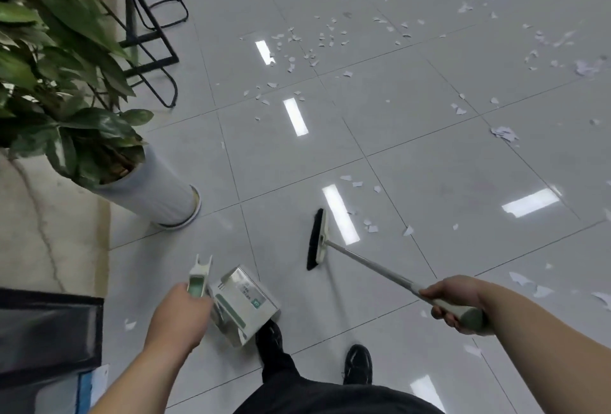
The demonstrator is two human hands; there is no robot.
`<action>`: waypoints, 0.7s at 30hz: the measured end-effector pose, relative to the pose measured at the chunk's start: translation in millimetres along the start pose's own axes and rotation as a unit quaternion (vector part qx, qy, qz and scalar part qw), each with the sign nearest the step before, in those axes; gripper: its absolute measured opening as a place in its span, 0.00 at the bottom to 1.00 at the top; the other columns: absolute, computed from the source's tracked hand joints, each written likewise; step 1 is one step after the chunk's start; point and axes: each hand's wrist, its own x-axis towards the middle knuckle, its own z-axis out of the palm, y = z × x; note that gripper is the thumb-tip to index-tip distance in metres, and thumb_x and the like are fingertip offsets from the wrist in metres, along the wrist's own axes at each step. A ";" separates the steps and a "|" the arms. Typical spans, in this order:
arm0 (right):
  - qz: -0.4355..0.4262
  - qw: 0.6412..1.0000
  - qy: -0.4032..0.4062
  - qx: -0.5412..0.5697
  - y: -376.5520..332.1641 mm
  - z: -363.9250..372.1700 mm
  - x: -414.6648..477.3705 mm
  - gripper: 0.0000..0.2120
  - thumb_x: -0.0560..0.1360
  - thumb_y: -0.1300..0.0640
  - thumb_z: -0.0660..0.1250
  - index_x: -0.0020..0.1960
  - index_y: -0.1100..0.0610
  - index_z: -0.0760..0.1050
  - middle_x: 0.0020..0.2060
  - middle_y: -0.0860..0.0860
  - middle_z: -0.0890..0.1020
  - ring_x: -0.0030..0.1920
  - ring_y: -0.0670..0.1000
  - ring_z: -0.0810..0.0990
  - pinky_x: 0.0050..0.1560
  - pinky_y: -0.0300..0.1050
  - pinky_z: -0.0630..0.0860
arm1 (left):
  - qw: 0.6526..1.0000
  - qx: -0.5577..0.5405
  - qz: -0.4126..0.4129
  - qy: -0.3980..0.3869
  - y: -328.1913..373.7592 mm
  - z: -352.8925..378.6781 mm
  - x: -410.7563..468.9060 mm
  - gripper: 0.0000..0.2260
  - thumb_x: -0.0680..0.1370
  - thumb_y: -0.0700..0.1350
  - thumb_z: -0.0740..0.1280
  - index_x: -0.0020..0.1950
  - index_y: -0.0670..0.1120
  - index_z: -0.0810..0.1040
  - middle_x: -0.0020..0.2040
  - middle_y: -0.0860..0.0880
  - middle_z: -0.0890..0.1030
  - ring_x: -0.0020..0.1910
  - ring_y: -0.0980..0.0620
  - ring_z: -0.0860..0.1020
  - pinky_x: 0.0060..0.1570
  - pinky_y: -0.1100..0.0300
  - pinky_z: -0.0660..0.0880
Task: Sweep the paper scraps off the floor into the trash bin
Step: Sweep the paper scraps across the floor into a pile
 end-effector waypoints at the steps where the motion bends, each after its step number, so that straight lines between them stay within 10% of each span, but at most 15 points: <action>1: -0.002 1.000 0.007 0.014 10.4 -13.2 -2.6 0.09 0.78 0.52 0.69 0.53 0.56 0.73 0.32 0.54 0.77 0.23 0.48 0.69 0.24 0.36 0.66 | 1.000 0.003 0.003 0.000 7.3 4.2 -5.2 0.02 0.75 0.42 0.64 0.43 0.46 0.75 0.30 0.41 0.80 0.25 0.42 0.77 0.29 0.58 0.73; 21: 0.017 0.948 0.089 0.306 192.1 -143.5 -49.5 0.14 0.77 0.52 0.71 0.55 0.60 0.74 0.32 0.55 0.78 0.22 0.49 0.71 0.21 0.37 0.71 | 0.970 0.072 0.194 -0.129 172.9 126.6 -63.6 0.04 0.73 0.43 0.62 0.44 0.45 0.75 0.32 0.44 0.76 0.27 0.43 0.74 0.31 0.55 0.72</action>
